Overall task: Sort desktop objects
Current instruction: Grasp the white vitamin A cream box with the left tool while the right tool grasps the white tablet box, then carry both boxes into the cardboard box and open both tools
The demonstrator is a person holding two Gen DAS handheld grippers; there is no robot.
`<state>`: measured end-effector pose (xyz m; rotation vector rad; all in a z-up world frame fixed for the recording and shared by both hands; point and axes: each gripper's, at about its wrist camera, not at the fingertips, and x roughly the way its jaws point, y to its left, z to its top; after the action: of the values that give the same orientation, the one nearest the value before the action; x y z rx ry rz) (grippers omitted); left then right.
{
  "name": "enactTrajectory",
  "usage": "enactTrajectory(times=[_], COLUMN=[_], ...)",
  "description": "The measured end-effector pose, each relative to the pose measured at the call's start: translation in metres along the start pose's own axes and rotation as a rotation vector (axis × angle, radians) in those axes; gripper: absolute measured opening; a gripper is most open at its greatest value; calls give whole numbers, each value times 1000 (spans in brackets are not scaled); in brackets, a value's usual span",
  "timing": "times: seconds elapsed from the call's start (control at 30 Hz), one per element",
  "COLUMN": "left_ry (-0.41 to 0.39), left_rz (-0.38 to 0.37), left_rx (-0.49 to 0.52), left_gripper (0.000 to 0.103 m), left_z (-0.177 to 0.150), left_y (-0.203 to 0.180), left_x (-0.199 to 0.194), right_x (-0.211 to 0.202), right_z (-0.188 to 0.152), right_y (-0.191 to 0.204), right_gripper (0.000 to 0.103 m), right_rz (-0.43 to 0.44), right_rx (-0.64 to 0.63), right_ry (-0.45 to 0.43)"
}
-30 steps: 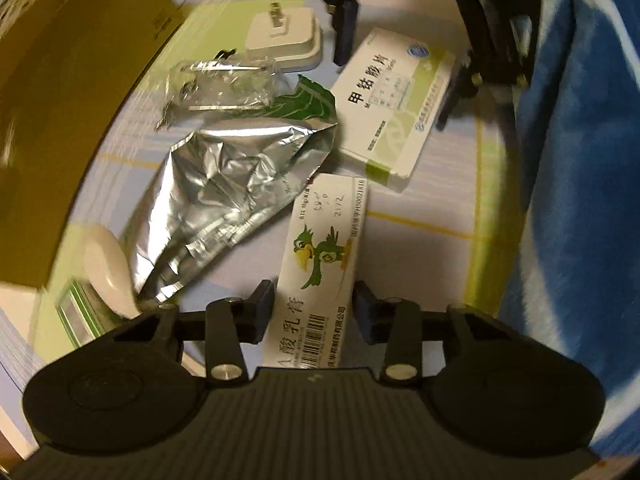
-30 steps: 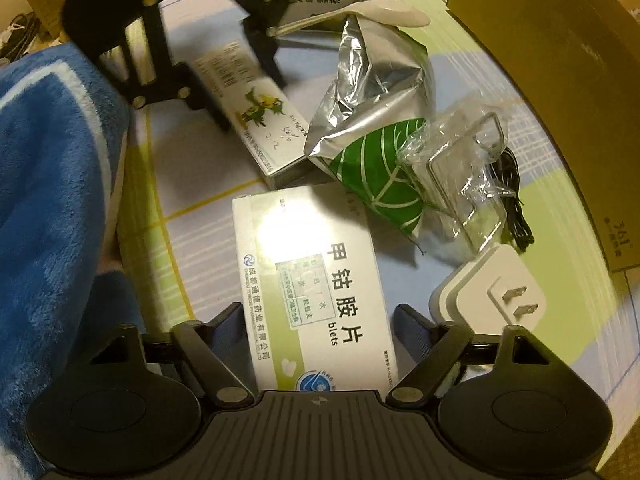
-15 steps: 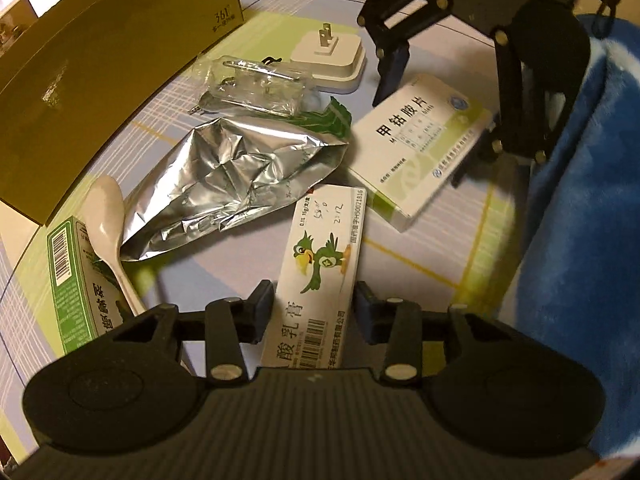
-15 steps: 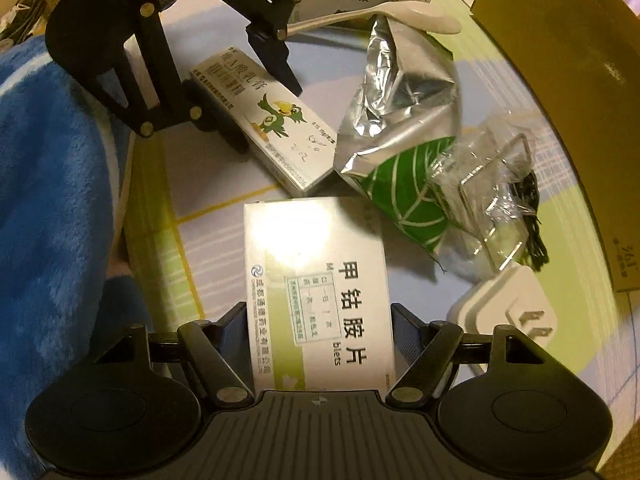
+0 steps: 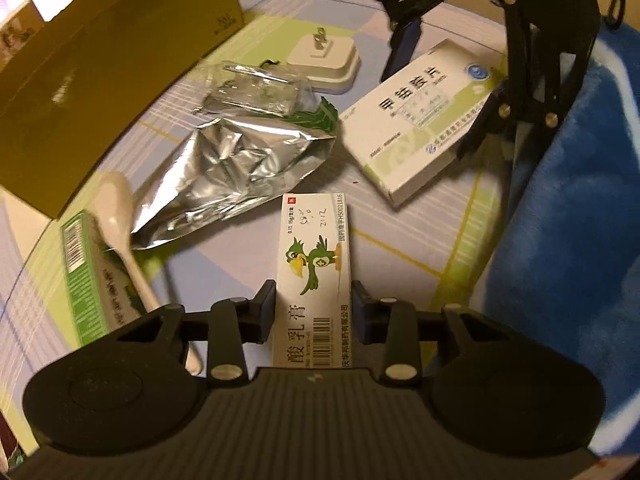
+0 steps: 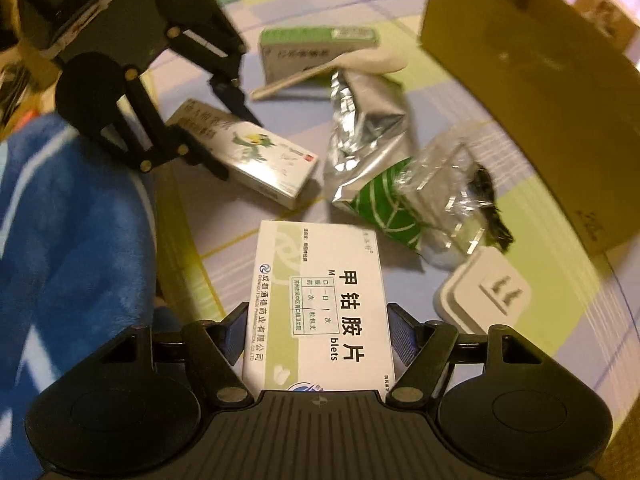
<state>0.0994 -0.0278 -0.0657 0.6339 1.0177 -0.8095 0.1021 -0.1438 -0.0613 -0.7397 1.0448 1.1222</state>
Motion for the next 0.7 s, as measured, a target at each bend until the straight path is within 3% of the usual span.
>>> enactTrajectory(times=[0.37, 0.7], left_ry=[-80, -194], left_rz=[66, 161], left_rx=[-198, -546], left_gripper=[33, 33], left_z=[-20, -16], left_y=[-13, -8], left_x=[-55, -85], right_x=[-45, -76], right_z=[-5, -12], right_y=[9, 15], right_gripper=[68, 68], right_rz=[-82, -231], right_rx=[195, 550], right_ry=[-176, -309])
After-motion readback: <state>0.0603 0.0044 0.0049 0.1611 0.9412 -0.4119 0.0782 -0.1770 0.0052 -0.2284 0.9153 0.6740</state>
